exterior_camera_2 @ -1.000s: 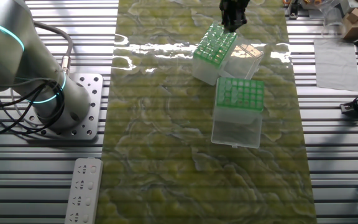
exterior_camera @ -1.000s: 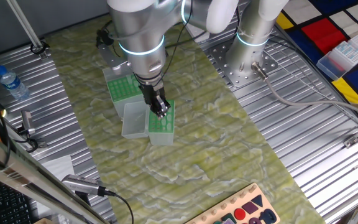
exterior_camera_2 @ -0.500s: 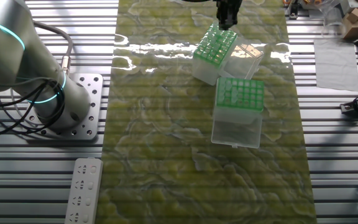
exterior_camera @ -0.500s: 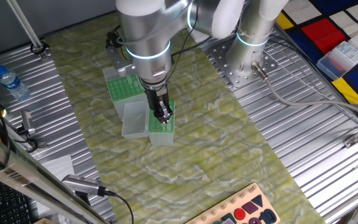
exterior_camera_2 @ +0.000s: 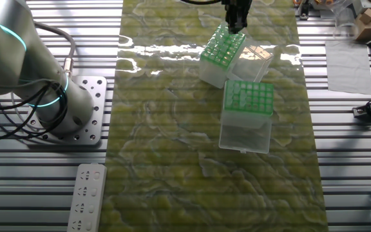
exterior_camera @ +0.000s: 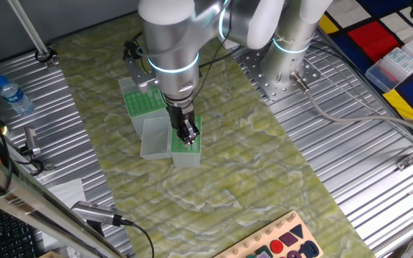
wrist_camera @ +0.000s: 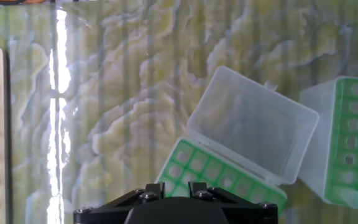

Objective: Transfer all large pipette tips from one holder to another

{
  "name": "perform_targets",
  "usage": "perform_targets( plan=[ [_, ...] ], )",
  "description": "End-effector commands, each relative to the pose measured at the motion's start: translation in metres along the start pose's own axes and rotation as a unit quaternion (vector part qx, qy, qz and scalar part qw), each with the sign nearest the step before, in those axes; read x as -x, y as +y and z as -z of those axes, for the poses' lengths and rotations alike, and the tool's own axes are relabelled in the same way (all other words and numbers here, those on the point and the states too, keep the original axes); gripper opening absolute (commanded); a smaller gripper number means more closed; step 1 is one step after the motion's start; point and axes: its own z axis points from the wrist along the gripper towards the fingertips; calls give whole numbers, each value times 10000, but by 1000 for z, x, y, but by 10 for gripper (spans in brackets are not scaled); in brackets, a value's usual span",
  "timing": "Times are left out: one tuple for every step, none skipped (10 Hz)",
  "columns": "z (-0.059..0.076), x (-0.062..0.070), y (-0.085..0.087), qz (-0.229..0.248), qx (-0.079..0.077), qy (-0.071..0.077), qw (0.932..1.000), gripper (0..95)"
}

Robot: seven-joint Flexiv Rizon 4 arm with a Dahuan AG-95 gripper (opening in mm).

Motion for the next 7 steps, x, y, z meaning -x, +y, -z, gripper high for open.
perform_targets(
  plan=[
    [-1,-2,-1,9,-25,-7,10000,190],
    [-1,-3,-2,18,-37,-4,10000,190],
    [-2,-4,-2,34,-45,-30,10000,190],
    [-2,-4,-3,42,-47,-38,10000,190],
    [-3,-6,-3,55,-53,-55,10000,190],
    [-5,-7,-4,74,-61,-87,9999,190],
    [-5,-9,-5,81,-67,-101,9999,190]
  ],
)
